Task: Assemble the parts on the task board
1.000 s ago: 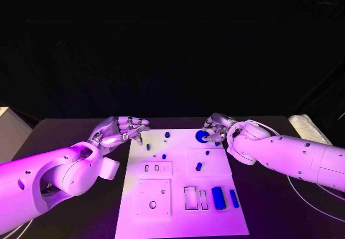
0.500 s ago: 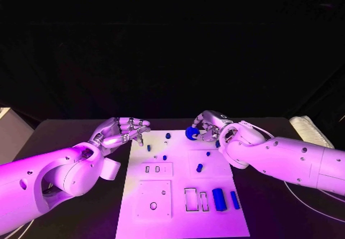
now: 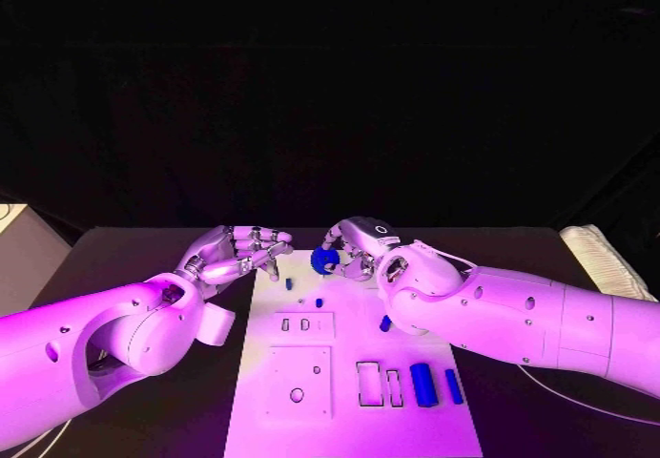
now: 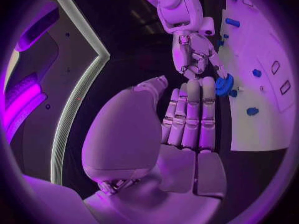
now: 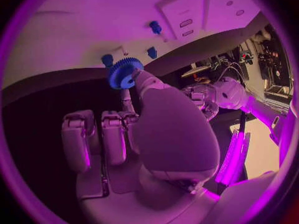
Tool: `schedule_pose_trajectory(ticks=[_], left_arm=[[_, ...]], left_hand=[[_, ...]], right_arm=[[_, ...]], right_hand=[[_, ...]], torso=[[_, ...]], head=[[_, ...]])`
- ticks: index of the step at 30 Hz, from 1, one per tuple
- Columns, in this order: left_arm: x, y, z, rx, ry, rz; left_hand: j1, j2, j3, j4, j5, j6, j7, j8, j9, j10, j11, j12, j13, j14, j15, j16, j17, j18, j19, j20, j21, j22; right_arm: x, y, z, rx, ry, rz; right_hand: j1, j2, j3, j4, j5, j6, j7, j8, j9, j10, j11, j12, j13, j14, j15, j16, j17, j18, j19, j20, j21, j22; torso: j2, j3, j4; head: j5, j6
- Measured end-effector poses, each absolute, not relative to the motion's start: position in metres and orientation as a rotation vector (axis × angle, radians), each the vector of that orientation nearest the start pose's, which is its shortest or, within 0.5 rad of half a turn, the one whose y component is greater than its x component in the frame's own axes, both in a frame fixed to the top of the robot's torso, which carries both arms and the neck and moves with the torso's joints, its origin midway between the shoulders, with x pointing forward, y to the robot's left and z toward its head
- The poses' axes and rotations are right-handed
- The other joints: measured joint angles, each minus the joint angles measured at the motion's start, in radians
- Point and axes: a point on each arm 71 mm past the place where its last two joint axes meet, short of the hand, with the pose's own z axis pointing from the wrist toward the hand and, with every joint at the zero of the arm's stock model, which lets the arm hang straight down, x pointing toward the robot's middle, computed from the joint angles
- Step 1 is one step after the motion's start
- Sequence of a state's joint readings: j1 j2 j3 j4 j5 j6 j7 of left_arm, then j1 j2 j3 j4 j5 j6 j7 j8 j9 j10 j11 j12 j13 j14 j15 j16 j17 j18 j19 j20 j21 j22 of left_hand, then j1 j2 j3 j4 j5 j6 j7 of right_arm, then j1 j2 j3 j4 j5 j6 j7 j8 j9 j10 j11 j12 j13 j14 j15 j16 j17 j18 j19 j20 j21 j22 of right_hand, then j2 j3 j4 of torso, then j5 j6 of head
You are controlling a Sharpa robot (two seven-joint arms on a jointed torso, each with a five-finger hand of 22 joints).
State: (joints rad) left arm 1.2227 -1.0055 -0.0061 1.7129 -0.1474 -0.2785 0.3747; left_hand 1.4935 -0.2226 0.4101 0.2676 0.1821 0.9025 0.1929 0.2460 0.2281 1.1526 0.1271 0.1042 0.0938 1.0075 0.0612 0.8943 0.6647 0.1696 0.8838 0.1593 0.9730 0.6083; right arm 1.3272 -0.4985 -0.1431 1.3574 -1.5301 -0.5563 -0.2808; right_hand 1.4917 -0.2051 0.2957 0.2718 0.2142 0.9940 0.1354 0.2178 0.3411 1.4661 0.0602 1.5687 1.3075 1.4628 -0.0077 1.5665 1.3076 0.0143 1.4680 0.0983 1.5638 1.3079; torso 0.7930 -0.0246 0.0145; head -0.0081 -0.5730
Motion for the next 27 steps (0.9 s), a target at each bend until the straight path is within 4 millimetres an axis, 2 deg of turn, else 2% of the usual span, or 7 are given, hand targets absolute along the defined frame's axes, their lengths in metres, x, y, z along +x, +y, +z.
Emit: schedule_pose_trajectory(ticks=[9, 17, 27], left_arm=[[0.457, 0.226, -0.138, -0.914, 1.446, -1.594], [0.457, 0.226, -0.138, -0.914, 1.447, -1.595], [0.457, 0.226, -0.138, -0.915, 1.448, -1.594]], left_hand=[[0.0, 0.0, 0.0, 0.0, 0.0, 0.0, 0.0, 0.0, 0.0, 0.0, 0.0, 0.0, 0.0, 0.0, 0.0, 0.0, 0.0, 0.0, 0.0, 0.0, 0.0, 0.0], [0.0, 0.0, 0.0, 0.0, 0.0, 0.0, 0.0, 0.0, 0.0, 0.0, 0.0, 0.0, 0.001, 0.0, 0.0, 0.0, 0.0, 0.0, -0.003, 0.003, 0.0, 0.002], [0.0, 0.0, 0.0, 0.0, 0.0, 0.0, 0.0, 0.0, 0.0, 0.0, 0.0, 0.0, 0.001, 0.0, 0.0, 0.0, 0.0, 0.0, -0.003, 0.003, 0.0, 0.001]], right_arm=[[0.514, -0.07, -0.159, -0.203, 1.403, 0.613], [0.513, -0.061, -0.166, -0.214, 1.412, 0.609], [0.514, -0.061, -0.169, -0.224, 1.419, 0.588]], right_hand=[[-0.004, 0.004, 0.003, 0.002, 0.001, 0.008, -0.004, 0.005, 0.01, 0.0, 0.0, 0.0, 0.0, 0.004, -0.004, 0.0, 0.0, 0.0, 0.0, 0.0, 0.0, 0.0], [-0.009, 0.009, 0.003, 0.002, 0.001, 0.011, -0.004, 0.006, 0.002, 0.0, 0.0, 0.0, 0.0, 0.004, -0.004, 0.0, 0.0, 0.0, 0.0, 0.0, 0.005, 0.0], [-0.009, 0.009, 0.003, 0.002, 0.001, 0.011, -0.004, 0.006, 0.002, 0.0, 0.0, 0.0, 0.0, 0.004, -0.004, 0.0, 0.0, 0.0, 0.0, 0.0, 0.005, 0.0]], torso=[[0.002, 0.0016, -0.0019], [0.002, 0.0035, -0.004], [0.0, 0.0035, -0.0053]], head=[[0.006, -0.005], [0.008, -0.005], [0.011, -0.008]])
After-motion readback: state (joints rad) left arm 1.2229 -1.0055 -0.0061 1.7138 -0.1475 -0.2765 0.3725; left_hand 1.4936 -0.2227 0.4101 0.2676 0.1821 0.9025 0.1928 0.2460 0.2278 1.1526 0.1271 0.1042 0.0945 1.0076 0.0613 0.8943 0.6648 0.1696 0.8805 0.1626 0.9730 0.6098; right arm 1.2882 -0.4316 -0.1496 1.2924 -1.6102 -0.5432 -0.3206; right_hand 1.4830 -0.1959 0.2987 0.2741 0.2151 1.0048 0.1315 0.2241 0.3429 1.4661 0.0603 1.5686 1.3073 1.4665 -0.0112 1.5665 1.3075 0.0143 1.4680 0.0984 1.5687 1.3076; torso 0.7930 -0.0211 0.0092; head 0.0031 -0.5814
